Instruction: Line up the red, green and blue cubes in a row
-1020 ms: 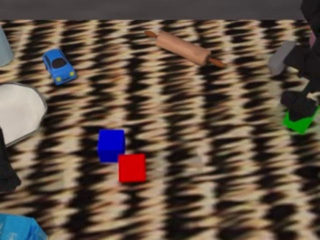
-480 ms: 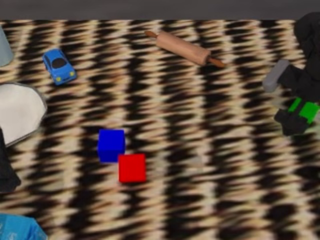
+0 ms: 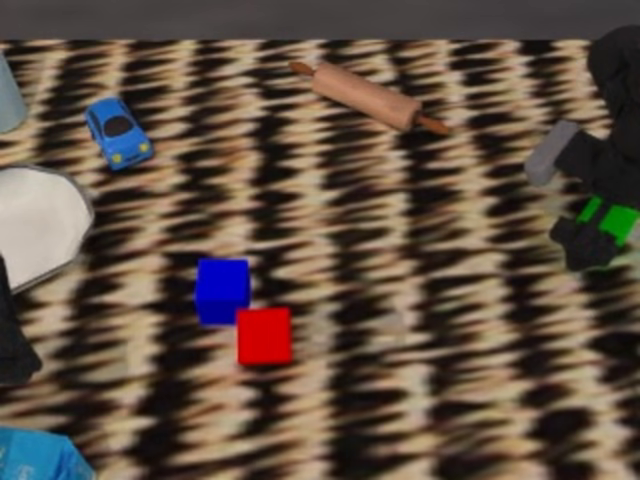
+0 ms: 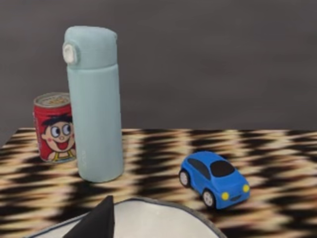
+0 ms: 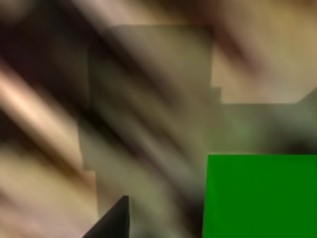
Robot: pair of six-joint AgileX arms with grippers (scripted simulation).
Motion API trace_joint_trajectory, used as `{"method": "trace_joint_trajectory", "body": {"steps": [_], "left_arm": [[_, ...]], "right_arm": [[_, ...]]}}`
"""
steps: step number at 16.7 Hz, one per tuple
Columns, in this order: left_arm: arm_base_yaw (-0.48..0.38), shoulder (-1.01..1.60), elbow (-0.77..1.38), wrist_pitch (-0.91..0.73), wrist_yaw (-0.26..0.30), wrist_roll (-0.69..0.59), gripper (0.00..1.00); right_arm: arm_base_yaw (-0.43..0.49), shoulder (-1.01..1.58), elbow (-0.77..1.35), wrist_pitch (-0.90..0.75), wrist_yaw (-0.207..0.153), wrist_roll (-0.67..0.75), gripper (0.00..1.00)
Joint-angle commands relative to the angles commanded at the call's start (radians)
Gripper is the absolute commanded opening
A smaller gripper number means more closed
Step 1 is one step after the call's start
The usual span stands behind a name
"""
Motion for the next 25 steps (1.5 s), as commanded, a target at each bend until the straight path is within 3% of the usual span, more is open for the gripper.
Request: {"method": "trace_joint_trajectory", "body": {"steps": [6,7,17,25], "left_arm": [[0.0,0.0,0.0,0.0,0.0,0.0,1.0],[0.0,0.0,0.0,0.0,0.0,0.0,1.0],[0.0,0.0,0.0,0.0,0.0,0.0,1.0],[0.0,0.0,0.0,0.0,0.0,0.0,1.0]], "right_arm": [[0.0,0.0,0.0,0.0,0.0,0.0,0.02],[0.0,0.0,0.0,0.0,0.0,0.0,0.0],[0.005,-0.033,0.016,-0.038,-0.012,0.01,0.0],[0.011,-0.106,0.163,-0.258,-0.012,0.01,0.0]]}}
